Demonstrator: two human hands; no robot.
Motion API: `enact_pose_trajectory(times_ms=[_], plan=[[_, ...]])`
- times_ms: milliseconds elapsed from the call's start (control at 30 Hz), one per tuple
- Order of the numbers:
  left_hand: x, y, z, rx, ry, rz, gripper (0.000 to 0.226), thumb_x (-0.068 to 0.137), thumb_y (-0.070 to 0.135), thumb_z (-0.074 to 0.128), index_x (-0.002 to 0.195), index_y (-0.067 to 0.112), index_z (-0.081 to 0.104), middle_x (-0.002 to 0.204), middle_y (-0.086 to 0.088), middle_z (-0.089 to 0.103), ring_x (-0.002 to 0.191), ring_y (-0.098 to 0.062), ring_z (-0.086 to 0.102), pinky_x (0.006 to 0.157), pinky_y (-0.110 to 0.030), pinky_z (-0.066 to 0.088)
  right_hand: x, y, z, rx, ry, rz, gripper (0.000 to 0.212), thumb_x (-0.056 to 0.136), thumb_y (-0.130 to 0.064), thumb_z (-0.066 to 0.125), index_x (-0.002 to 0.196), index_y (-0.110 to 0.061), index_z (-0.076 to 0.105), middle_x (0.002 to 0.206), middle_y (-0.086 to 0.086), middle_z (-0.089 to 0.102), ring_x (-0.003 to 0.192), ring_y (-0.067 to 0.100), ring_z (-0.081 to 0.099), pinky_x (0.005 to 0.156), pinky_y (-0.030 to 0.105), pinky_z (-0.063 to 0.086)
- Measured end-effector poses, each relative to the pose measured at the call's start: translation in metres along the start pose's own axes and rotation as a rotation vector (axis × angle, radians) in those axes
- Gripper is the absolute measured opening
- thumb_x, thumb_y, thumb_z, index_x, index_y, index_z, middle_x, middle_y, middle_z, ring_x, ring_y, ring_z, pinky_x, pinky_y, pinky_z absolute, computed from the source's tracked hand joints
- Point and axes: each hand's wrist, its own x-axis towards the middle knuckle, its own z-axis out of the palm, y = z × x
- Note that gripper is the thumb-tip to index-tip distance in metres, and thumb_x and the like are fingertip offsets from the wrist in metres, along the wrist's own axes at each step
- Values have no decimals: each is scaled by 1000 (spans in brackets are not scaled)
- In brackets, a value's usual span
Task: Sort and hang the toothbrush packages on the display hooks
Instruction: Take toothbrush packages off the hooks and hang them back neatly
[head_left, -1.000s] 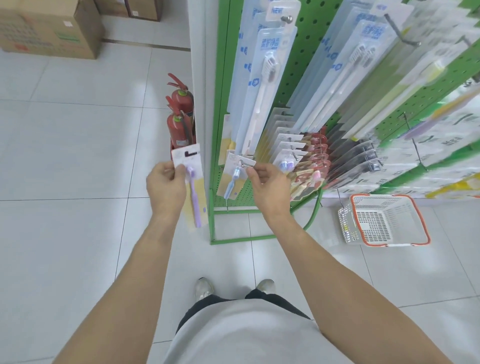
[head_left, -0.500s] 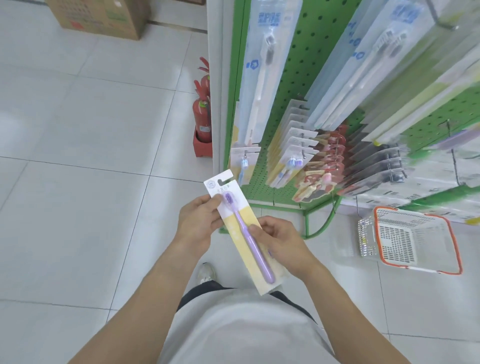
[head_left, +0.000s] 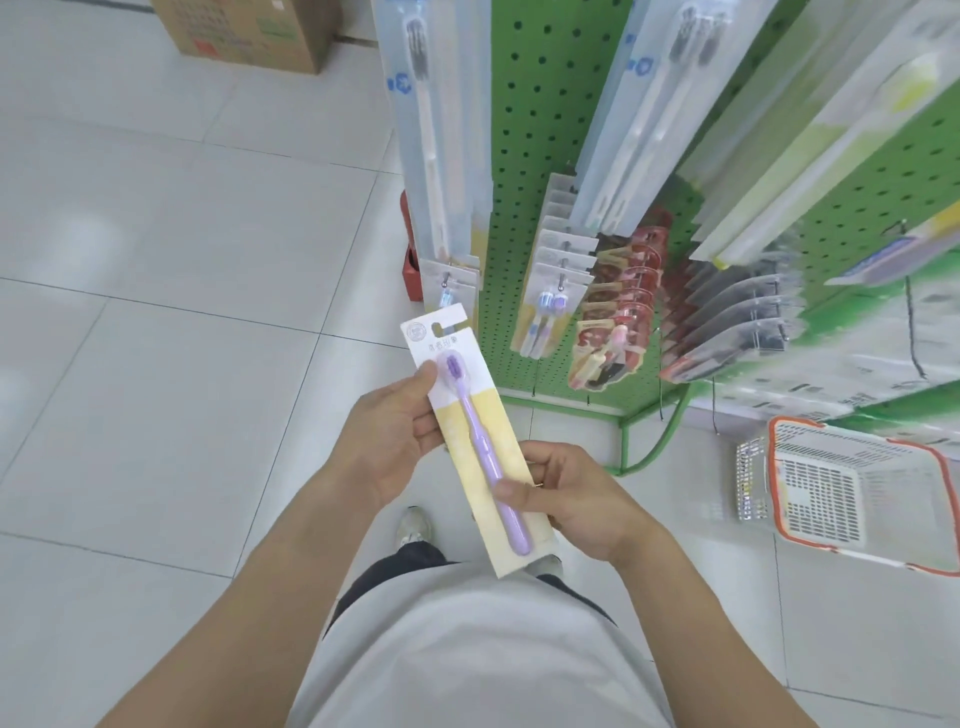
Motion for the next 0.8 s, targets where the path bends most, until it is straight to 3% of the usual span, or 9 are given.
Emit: enact_pose_trajectory(times_ms=[167,300,400,533,733,800], plan=[[-10,-15,7,29,15,66,19,99,12,59,107,-1,71,102,-18,76,87,-29,74,84,-40,58,-7,-1,-2,40,-19,40,36,84,-26,79,119,-15,73,107,12,76,91,25,71,81,33,55],[-10,-16,10,-74,103,80,19,98,6,60,112,-4,68,105,-18,75,85,-25,74,79,-34,63,-14,-3,-13,137,8,99,35,90,-36,62,114,-14,74,95,8,70,76,23,59,67,32,52],[-10,-15,10,-121,135,92,22,98,6,61,115,-5,67,108,-17,75,88,-24,74,78,-33,63,-22,-7,-23,87,-46,66,37,90,-23,65,126,-12,69,105,18,71,83,28,68,72,41,61],[-9,-14,10,-163,135,86,21,97,5,60,115,-2,67,107,-15,76,88,-23,74,76,-32,63,-27,-6,-23,17,-58,2,43,81,-3,74,123,-12,70,108,23,73,88,35,72,73,46,63],[-13,-11,12,-76,166,120,16,94,0,61,105,9,66,89,-5,77,78,-22,72,79,-38,59,-31,-3,-25,-30,-4,-22,42,80,-4,77,120,-13,71,105,23,75,88,35,73,73,47,62],[-15,-11,13,-36,138,119,12,95,3,63,103,11,65,92,-7,75,78,-24,70,81,-42,59,-32,-6,-25,-51,15,-14,39,77,-2,77,114,-12,73,101,22,75,84,32,73,70,43,62]])
